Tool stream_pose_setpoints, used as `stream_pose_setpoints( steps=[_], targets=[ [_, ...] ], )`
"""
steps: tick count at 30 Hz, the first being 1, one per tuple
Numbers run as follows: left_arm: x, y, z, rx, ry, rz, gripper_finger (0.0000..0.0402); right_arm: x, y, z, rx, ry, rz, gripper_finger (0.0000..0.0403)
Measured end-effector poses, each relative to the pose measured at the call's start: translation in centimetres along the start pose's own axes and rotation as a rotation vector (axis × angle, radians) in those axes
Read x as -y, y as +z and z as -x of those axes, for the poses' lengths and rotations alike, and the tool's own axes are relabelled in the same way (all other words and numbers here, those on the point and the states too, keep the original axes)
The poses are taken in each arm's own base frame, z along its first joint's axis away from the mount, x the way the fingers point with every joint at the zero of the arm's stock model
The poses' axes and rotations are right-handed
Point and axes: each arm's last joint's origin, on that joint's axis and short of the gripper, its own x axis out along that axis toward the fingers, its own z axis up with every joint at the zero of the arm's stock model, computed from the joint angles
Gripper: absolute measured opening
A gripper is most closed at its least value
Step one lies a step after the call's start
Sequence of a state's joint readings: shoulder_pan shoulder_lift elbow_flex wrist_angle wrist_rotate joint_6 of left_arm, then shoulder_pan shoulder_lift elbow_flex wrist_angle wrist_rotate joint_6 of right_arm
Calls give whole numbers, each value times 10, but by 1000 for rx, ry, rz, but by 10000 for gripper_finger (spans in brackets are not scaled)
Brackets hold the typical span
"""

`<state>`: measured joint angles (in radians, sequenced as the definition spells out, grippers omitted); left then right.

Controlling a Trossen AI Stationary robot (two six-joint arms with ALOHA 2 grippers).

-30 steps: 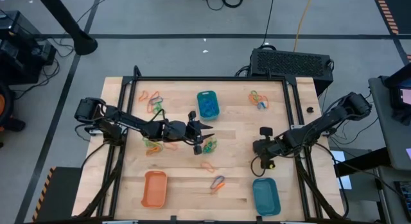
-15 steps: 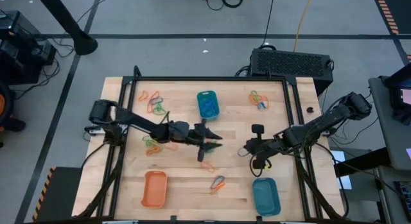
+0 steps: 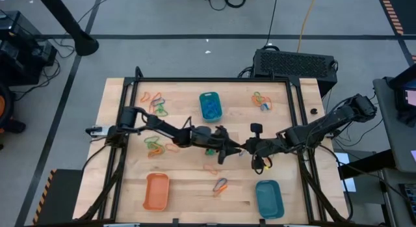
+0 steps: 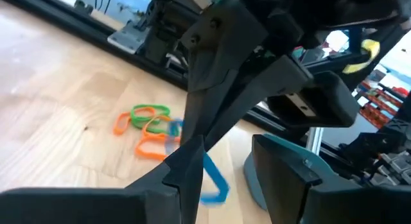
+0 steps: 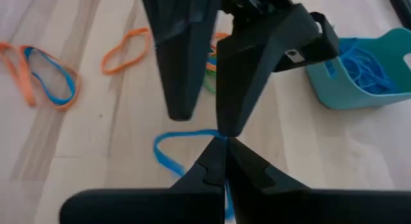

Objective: Sort rubber bands into baskets
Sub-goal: Put the blue rubber band into the top blue bin

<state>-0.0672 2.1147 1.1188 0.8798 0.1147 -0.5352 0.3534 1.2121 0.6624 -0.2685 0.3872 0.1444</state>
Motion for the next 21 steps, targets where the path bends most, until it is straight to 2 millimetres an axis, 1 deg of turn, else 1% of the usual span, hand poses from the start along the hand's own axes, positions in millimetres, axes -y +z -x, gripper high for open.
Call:
stream_pose_setpoints(
  steps=[8,15,18,21],
  targets=[
    [-10,-4,1,-35,106,10,141,0,0,0,4,-6,-2,0],
    [-11,-3,1,-45,86,6,136,0,-1,0,-9,-6,2,0],
    [-11,-4,1,-53,87,-14,116,0,-1,0,-11,-6,3,0],
    [-10,-5,1,-70,59,-30,74,0,-1,0,-11,-6,1,0]
  ],
)
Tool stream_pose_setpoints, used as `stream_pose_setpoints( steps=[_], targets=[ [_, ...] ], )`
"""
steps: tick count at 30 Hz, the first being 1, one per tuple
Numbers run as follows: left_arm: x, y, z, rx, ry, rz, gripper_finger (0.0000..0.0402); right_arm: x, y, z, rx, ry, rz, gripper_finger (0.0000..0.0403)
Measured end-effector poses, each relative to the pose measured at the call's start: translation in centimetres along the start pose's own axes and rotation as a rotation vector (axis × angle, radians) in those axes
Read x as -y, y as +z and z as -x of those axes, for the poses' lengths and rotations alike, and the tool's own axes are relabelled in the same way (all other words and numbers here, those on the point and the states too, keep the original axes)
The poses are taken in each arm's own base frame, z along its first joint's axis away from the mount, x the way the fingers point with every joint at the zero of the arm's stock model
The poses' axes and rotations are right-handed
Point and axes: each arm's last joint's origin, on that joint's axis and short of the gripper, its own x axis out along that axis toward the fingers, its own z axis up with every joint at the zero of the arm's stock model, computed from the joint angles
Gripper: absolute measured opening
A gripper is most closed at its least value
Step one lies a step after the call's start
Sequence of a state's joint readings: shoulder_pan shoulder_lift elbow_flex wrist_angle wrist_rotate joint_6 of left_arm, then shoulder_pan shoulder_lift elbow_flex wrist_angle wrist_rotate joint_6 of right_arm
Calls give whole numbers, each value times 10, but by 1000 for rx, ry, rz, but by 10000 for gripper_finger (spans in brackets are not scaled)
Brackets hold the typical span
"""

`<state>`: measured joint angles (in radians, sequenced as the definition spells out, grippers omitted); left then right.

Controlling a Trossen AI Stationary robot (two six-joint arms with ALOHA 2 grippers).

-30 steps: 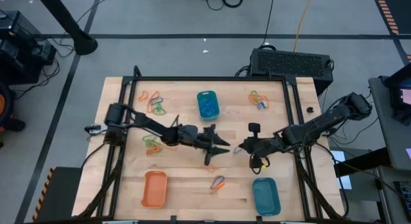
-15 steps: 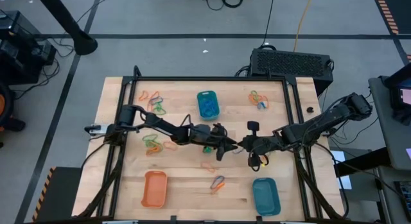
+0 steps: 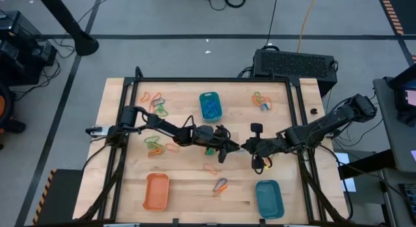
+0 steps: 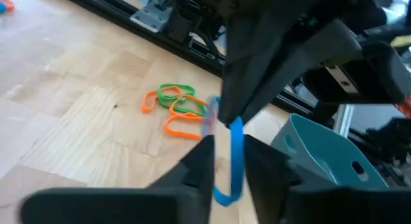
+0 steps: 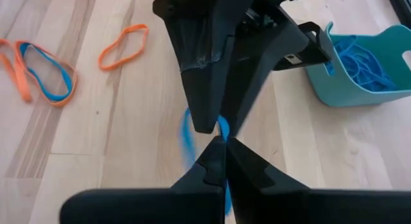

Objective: Sort rubber bands into baskets
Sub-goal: Put the blue rubber band into the top blue bin

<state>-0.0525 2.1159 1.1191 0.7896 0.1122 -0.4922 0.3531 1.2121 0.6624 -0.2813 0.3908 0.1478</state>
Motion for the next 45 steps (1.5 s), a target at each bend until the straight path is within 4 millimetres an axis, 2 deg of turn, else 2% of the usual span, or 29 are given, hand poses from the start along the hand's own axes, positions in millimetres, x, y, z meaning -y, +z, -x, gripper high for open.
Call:
stream_pose_setpoints(
  steps=[3,4,10,18,20,24,28,34,38,45],
  targets=[
    [0,0,0,-8,-10,-29,19,0,0,0,0,0,0,0],
    [0,0,0,-9,-10,-35,12,0,0,0,0,0,-1,0],
    [0,-1,0,-20,-7,-36,5,0,0,0,1,5,-9,16],
    [-1,-1,1,-33,2,-54,3,0,0,0,-2,5,-31,100],
    [-4,3,3,-47,17,-61,2,0,-1,1,-12,6,-29,118],
    [-9,24,14,-60,63,-91,2,-1,-5,3,-61,68,-83,141],
    [-17,50,32,-76,192,-152,1,0,-10,4,-107,60,-164,148],
    [-36,83,67,-108,519,-234,1,0,-11,4,-118,54,-171,146],
    [-52,89,84,-166,696,-224,0,0,-10,4,-113,54,-170,146],
    [-84,90,96,-224,803,-157,0,0,-10,4,-106,56,-154,146]
  ],
)
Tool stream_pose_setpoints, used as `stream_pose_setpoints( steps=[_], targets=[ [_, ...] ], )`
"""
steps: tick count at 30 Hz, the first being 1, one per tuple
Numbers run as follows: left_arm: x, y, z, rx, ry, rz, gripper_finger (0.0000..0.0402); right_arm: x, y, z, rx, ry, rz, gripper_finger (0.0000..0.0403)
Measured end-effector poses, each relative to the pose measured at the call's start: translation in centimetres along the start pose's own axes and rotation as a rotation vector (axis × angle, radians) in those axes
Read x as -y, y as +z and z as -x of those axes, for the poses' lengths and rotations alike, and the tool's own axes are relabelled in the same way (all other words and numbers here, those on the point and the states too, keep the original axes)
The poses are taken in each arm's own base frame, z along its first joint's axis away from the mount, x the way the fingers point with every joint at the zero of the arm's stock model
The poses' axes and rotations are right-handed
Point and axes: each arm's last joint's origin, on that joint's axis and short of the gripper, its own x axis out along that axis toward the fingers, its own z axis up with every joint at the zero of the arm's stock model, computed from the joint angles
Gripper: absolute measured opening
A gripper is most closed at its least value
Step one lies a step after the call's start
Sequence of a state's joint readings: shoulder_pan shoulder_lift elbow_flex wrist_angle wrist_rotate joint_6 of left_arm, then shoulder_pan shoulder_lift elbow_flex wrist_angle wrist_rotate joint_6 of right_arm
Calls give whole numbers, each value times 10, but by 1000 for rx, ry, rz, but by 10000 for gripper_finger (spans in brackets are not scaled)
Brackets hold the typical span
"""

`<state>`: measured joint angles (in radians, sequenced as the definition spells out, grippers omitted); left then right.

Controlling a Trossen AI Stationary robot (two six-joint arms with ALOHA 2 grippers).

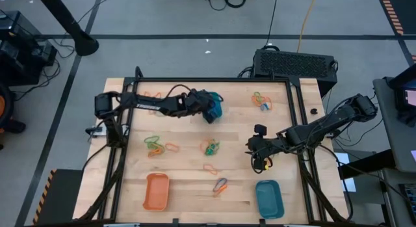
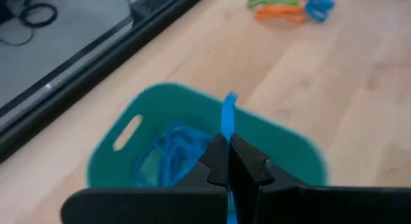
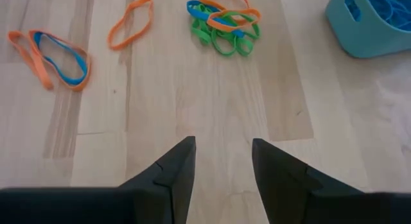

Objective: Sort rubber bands into baskets
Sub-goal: Put the blue rubber band into the top blue bin

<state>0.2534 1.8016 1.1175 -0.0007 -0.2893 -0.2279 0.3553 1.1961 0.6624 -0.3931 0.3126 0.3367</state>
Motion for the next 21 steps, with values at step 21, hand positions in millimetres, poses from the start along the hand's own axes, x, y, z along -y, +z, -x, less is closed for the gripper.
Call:
stream_pose_setpoints(
  steps=[21],
  targets=[
    [-19,-2,-11,-29,47,19,105,0,0,0,-2,4,-10,146]
  ],
)
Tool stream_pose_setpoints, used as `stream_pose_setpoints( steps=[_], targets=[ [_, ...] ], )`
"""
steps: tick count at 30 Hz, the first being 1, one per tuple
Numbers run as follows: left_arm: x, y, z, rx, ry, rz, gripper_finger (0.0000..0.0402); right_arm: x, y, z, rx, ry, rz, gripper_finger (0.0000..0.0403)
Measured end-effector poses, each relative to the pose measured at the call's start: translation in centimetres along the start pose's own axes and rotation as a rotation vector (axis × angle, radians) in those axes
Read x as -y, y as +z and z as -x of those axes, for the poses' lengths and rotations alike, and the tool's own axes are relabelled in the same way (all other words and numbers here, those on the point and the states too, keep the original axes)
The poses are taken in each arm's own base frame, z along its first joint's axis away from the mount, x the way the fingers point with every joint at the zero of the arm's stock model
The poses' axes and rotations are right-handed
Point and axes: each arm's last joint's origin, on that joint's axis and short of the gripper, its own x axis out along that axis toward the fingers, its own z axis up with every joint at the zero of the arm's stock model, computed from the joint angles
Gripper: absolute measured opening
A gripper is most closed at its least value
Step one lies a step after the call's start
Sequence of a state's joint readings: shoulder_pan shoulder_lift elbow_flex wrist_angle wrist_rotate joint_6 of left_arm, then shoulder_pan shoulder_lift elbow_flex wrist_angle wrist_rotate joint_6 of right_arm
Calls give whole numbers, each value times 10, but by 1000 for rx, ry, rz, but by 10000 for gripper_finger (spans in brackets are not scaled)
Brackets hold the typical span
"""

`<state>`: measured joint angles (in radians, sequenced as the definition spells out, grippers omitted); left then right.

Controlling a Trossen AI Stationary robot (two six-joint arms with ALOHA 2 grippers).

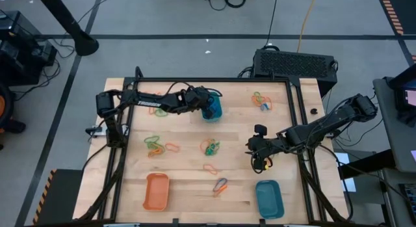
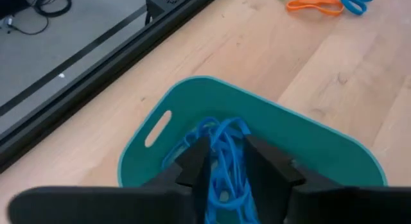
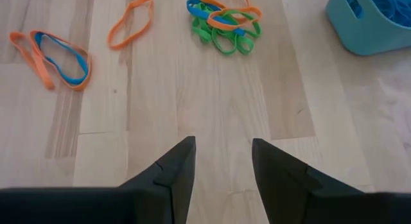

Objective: Sort rubber bands into baskets
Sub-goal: Put the blue rubber band into the top blue bin

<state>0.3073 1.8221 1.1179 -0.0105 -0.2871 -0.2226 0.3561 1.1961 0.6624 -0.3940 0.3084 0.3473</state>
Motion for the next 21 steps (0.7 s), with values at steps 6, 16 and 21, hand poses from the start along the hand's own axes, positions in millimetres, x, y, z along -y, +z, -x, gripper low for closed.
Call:
stream_pose_setpoints(
  steps=[6,16,21],
  targets=[
    [-2,4,7,3,3,-18,155,0,0,0,-1,0,0,146],
    [8,20,86,-45,-120,-75,162,0,0,0,2,-3,0,146],
    [18,1,115,-217,-167,-147,162,0,1,0,16,1,-2,146]
  ],
)
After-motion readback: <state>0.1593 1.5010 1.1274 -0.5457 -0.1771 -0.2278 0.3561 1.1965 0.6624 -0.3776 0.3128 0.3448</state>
